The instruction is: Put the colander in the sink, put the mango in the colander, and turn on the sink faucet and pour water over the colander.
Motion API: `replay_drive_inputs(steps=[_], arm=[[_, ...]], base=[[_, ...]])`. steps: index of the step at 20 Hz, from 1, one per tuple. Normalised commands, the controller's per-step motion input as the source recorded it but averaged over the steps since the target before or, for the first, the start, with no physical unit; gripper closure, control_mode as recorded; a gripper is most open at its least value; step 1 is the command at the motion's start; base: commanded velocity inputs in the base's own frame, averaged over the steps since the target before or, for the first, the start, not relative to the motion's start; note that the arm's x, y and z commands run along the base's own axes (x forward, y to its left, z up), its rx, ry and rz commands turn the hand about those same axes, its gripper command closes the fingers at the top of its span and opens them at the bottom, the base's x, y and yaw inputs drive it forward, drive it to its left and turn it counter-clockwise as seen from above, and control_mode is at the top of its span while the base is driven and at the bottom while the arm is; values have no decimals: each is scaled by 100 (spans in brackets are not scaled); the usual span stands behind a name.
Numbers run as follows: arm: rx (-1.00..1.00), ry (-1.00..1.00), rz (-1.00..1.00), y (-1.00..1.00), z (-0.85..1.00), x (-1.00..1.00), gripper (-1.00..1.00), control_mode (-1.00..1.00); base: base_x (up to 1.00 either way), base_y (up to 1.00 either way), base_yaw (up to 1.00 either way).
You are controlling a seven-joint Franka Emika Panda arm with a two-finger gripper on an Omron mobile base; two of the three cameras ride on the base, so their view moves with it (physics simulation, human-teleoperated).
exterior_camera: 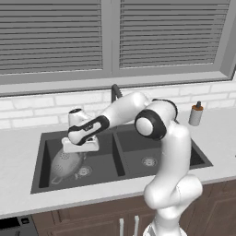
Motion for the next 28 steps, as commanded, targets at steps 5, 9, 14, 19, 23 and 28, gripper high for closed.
replay_drive_inputs(steps=[5, 9, 14, 19, 23, 28], arm=[[-4, -3, 1, 2, -40, 4, 100, -100], [-4, -7, 1, 0, -38, 0, 100, -100], [-5, -11, 0, 0, -42, 1, 100, -100], [-5, -25, 0, 0, -36, 0, 100, -100], [-5, -21, 0, 0, -38, 6, 100, -100], [0, -2, 0, -9, -29, 24, 100, -100]], base=[[0, 0, 0], [0, 0, 0], [0, 0, 0], [0, 0, 0], [0, 0, 0], [0, 0, 0]])
